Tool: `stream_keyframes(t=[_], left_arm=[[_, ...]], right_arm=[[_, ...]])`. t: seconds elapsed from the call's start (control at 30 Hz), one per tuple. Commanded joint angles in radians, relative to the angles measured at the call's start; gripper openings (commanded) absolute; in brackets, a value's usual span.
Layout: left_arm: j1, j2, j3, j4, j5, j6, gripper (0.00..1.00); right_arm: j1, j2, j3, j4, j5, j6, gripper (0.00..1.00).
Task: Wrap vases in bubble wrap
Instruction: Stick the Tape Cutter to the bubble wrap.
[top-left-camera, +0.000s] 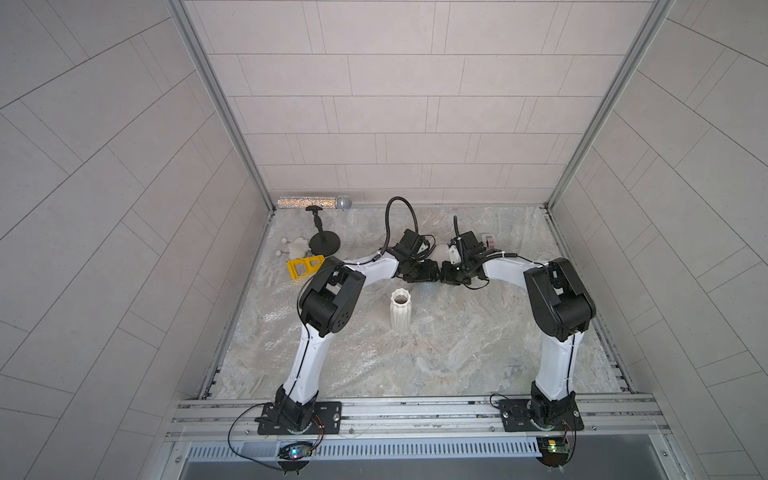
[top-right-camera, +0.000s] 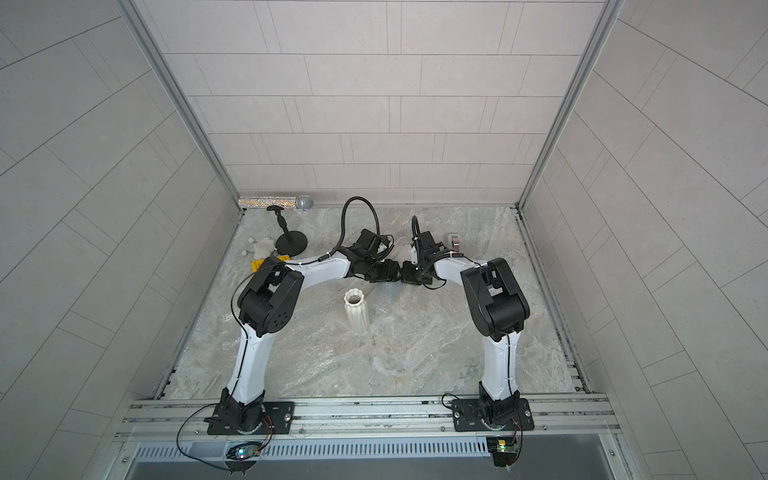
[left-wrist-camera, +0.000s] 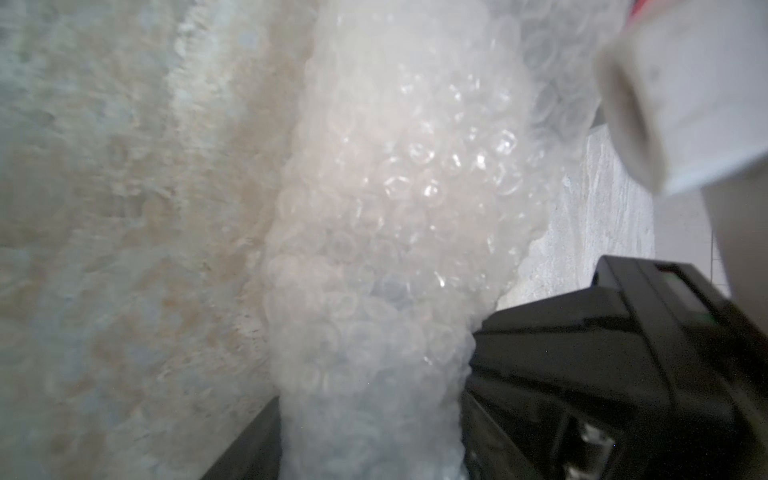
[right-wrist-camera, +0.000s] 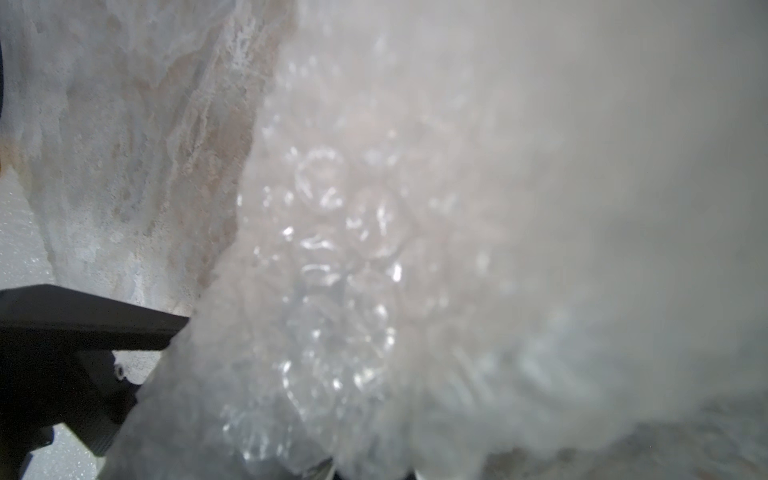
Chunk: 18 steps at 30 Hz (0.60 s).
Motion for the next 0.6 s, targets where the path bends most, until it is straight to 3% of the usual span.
stream_keyframes(t=[0.0, 0.23, 0.43, 0.57], left_arm=[[-0.011, -0.023, 0.011, -0.042, 0.002, 0.007, 0.73], [-0.002, -0.055, 0.044, -0.084, -0.023, 0.028, 0.84], [0.017, -0.092, 0.045, -0.109, -0.048, 0.04, 0.95], [0.033, -0.117, 0.045, -0.118, -0.045, 0.04, 0.97]], right_arm=[[-0.012, -0.043, 0.017, -0.046, 0.023, -0.04, 0.0], [-0.021, -0.113, -0.014, -0.106, 0.081, -0.069, 0.0], [-0.024, -0.164, -0.037, -0.132, 0.086, -0.046, 0.07], [-0.013, -0.196, -0.049, -0.137, 0.095, 0.015, 0.12]])
